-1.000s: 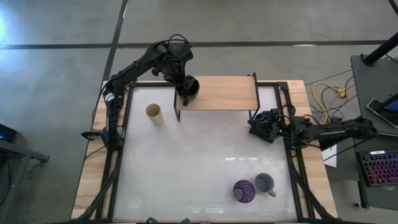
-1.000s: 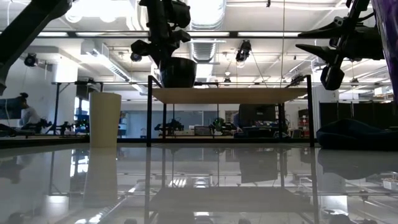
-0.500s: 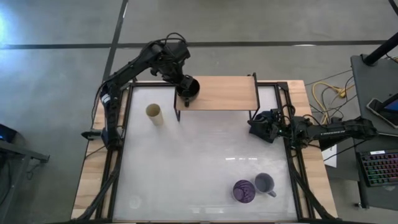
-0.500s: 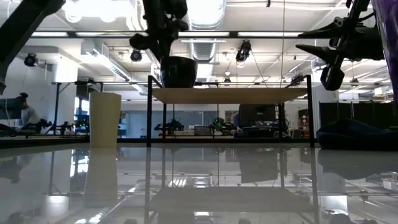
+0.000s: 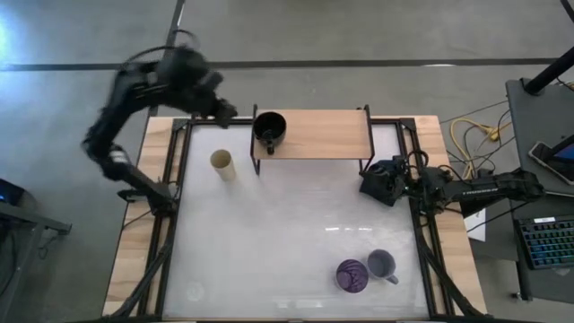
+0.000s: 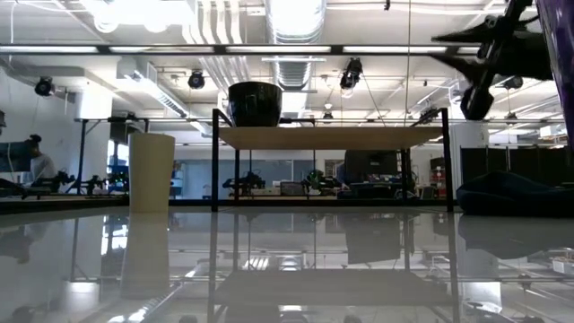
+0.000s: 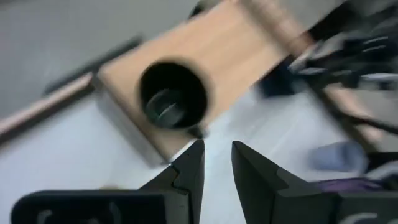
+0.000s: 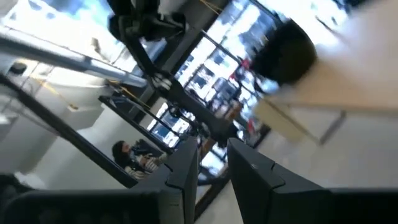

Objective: Stack small to large cups/mugs on shelf
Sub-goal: Put the violet mug on the shelf

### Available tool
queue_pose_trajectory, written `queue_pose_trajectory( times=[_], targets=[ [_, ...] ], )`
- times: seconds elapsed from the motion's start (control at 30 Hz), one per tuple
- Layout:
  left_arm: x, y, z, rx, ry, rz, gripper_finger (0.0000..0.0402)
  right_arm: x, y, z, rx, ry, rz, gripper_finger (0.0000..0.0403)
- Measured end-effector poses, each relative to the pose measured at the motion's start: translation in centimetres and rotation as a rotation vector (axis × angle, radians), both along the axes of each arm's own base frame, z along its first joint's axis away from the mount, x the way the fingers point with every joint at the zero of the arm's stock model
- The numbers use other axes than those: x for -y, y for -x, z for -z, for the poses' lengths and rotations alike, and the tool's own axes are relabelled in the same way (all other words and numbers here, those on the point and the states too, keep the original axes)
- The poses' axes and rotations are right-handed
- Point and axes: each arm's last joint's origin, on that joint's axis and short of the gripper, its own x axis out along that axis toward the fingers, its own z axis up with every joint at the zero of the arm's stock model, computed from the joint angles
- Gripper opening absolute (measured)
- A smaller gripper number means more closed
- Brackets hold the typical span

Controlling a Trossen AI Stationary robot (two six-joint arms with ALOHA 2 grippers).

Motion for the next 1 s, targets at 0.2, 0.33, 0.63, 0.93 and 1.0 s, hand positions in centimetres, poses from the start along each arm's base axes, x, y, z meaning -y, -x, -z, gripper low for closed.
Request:
queue_pose_trajectory(
  times=[0.2, 0.33, 0.63, 0.93, 1.0],
  targets=[
    [3.7, 5.1, -2.9, 0.217, -0.153, -0.099, 0.0066, 0.0, 0.4, -4.1, 0.138, 0.256, 0.108, 0.0082],
    [3.9, 5.7, -1.2, 0.113, -0.154, -0.141, 0.0066, 0.1, -0.3, -5.7, 0.109, 0.233, 0.128, 0.0082],
    [4.2, 2.5, 2.9, 0.060, -0.206, 0.060, 0.0066, -0.6, -2.7, -9.7, 0.131, 0.236, -0.086, 0.0082],
    [3.8, 1.8, 4.3, -0.126, -0.440, 0.222, 0.0066, -0.6, -4.8, -12.5, 0.037, 0.295, -0.073, 0.0082],
    [3.7, 1.1, 4.7, -0.146, -0.437, 0.233, 0.0066, -0.6, -5.1, -12.9, 0.027, 0.298, -0.074, 0.0082]
  ],
)
